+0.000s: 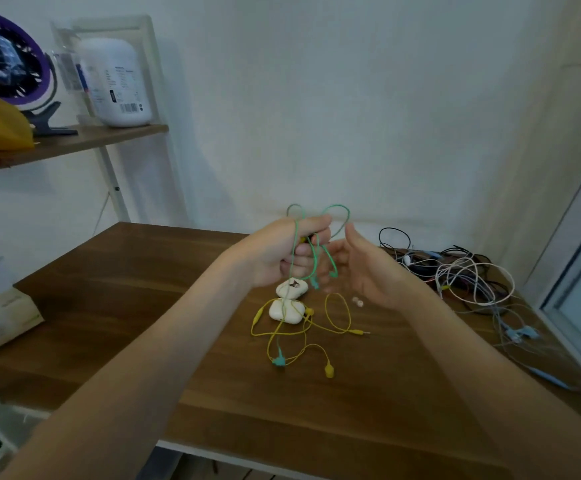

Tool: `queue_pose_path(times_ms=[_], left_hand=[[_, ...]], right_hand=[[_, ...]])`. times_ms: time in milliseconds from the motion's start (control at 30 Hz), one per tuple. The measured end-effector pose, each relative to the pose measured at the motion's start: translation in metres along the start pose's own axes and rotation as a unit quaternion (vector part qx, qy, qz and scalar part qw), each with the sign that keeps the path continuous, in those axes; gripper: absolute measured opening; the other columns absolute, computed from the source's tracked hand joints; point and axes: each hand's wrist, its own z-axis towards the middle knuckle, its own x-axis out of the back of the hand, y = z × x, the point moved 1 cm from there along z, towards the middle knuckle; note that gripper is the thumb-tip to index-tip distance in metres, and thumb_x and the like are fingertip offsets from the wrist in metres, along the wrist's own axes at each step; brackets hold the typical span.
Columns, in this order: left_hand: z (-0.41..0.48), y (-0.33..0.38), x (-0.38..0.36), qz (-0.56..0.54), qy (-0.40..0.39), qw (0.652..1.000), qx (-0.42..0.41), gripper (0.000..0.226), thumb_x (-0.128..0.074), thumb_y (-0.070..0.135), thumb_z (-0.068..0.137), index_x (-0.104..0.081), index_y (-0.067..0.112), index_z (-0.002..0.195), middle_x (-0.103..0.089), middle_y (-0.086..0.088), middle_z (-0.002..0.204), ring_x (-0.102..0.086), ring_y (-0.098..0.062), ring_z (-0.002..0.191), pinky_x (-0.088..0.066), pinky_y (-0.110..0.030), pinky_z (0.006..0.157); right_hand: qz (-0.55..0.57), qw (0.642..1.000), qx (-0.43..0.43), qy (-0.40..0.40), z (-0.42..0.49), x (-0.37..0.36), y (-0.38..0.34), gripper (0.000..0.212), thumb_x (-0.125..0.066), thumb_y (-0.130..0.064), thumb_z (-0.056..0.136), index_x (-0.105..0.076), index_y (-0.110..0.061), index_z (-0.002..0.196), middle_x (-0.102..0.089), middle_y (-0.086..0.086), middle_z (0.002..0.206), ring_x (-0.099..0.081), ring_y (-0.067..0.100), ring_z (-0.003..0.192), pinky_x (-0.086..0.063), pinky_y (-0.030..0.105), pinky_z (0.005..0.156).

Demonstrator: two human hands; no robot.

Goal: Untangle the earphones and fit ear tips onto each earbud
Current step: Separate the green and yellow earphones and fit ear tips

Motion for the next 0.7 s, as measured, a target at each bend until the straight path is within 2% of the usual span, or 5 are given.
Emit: queue_pose_path(times_ms=[100,267,367,533,700], left_hand=[[0.008,-0.002,-0.027,0.073,-0.065,0.995,0.010,0.046,-0.037,0.034,0.102,-0.041,0.018,0.058,-0.025,0.009,0.041,-0.015,-0.002,0.035,-0.007,-0.015,0.035],[0.017,-0.015,-0.047,0.176,-0.116,0.977,0.030,0.039,-0.041,0.032,0.101,-0.043,0.013,0.067,-0.028,0.007,0.043,-0.017,-0.004,0.035,-0.010,-0.015,0.036],[0.027,-0.030,-0.052,0.261,-0.120,0.956,0.060,0.035,-0.044,0.031,0.101,-0.050,0.015,0.071,-0.034,0.006,0.046,-0.020,-0.005,0.037,-0.014,-0.017,0.038],[0.035,-0.058,-0.057,0.336,-0.144,0.926,0.096,0.021,-0.048,0.026,0.101,-0.061,0.018,0.086,-0.051,0.004,0.065,-0.041,-0.007,0.051,-0.032,-0.017,0.046],[0.040,-0.072,-0.054,0.337,-0.191,0.912,0.135,0.026,-0.055,0.007,0.095,-0.060,0.020,0.117,-0.061,0.000,0.102,-0.052,-0.007,0.070,-0.043,-0.020,0.062]], right_hand=[[-0.037,0.993,-0.007,0.109,-0.013,0.016,0.002,0.063,-0.019,-0.057,0.098,-0.056,-0.007,0.093,-0.060,0.010,0.081,-0.056,0.019,0.069,-0.047,0.030,0.061],[0.018,0.999,-0.037,-0.031,-0.045,0.040,0.015,0.068,-0.023,-0.064,0.091,-0.071,-0.018,0.104,-0.068,0.011,0.102,-0.064,0.030,0.088,-0.048,0.038,0.076],[0.078,0.993,-0.063,-0.057,-0.069,0.052,0.023,0.046,-0.036,-0.043,0.091,-0.075,-0.018,0.089,-0.070,0.008,0.087,-0.062,0.027,0.071,-0.048,0.035,0.067],[-0.008,0.995,-0.078,-0.062,-0.097,0.074,0.043,0.045,-0.056,-0.019,0.078,-0.061,-0.001,0.119,-0.063,0.014,0.098,-0.048,0.018,0.065,-0.042,0.025,0.058],[-0.088,0.993,-0.077,0.003,-0.105,0.091,0.057,0.036,-0.047,0.004,0.088,-0.056,-0.002,0.122,-0.063,0.010,0.093,-0.052,0.015,0.070,-0.044,0.024,0.062]])
